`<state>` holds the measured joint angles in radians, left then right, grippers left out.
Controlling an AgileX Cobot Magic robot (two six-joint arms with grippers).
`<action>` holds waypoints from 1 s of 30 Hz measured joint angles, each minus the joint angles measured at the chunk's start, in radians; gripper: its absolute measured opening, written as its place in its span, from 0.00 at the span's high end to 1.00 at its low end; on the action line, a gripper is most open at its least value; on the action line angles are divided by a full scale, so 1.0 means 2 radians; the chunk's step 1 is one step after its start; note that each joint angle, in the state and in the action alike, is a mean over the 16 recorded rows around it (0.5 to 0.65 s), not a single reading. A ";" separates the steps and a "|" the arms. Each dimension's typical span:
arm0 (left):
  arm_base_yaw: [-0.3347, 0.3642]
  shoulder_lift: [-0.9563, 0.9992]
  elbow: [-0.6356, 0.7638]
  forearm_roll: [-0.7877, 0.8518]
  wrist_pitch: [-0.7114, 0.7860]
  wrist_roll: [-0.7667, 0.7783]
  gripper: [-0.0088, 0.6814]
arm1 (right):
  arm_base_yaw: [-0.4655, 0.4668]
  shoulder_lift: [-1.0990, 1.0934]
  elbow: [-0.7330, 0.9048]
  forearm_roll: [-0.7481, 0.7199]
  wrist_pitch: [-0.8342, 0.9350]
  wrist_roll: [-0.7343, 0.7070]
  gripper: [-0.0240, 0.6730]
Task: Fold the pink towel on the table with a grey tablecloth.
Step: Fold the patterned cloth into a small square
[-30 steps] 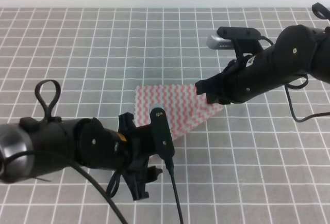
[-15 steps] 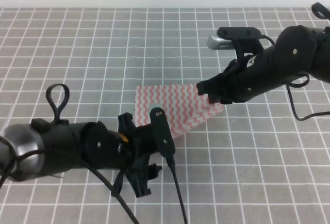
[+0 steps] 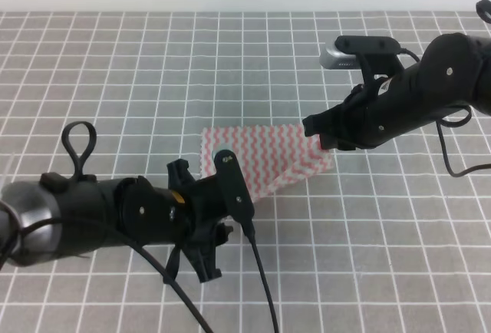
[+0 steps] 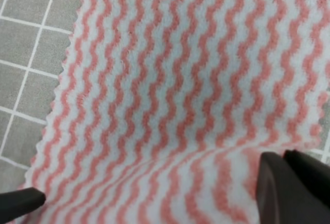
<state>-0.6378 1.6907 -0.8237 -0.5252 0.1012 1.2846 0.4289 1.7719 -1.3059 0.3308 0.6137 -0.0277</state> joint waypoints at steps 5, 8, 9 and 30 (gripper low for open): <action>0.000 0.001 0.000 0.000 -0.017 0.000 0.79 | -0.001 -0.001 0.000 0.000 0.002 0.000 0.99; 0.000 0.001 0.000 0.000 -0.028 0.001 0.85 | 0.000 0.000 0.000 0.000 0.004 0.000 0.99; 0.000 0.001 0.000 0.000 -0.032 0.001 0.87 | 0.000 0.000 0.000 0.000 0.004 0.000 0.99; 0.009 0.004 -0.030 0.000 -0.053 0.007 0.99 | -0.009 0.000 0.000 -0.015 0.021 -0.001 0.99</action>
<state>-0.6194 1.6988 -0.8844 -0.5252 -0.0045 1.2988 0.4100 1.7714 -1.3059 0.3002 0.6549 -0.0288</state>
